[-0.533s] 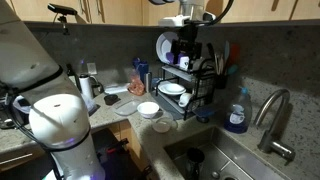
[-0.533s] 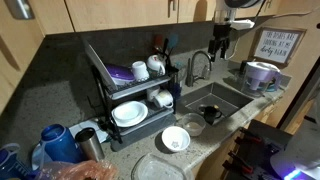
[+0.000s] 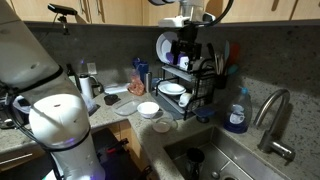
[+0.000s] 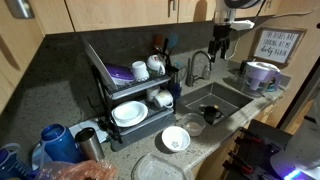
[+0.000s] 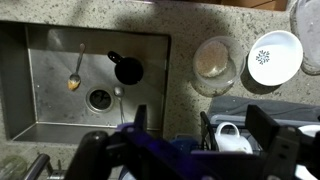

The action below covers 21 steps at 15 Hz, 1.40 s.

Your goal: Pour the sugar out of the clear bowl into the white bowl

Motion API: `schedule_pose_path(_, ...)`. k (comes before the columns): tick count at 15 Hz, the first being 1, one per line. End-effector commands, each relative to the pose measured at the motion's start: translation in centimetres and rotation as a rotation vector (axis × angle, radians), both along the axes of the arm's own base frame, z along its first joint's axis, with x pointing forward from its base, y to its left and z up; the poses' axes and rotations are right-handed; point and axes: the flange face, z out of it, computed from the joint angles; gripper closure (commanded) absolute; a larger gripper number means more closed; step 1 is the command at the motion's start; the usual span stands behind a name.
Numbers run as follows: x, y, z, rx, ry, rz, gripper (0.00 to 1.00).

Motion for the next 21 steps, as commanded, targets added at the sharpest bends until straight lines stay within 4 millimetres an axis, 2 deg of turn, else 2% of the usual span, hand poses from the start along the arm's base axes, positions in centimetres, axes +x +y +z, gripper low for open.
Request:
schedule_pose_path(1,-0.4,0.5,-1.1,0.013,0.008,-0.033,0.00)
schedule_pose_path(15,-2.5,2.6,-8.4,0.130,-0.028,-0.083,0.00)
schedule_pose_path(16,-2.6,2.5,-8.7,0.140,-0.016,-0.072,0.00)
schedule_pose_path(17,-1.8,2.0,-8.4,0.120,-0.001,-0.075,0.00)
schedule_pose_path(21,-2.1,2.2,-9.0,0.126,0.012,-0.075,0.00)
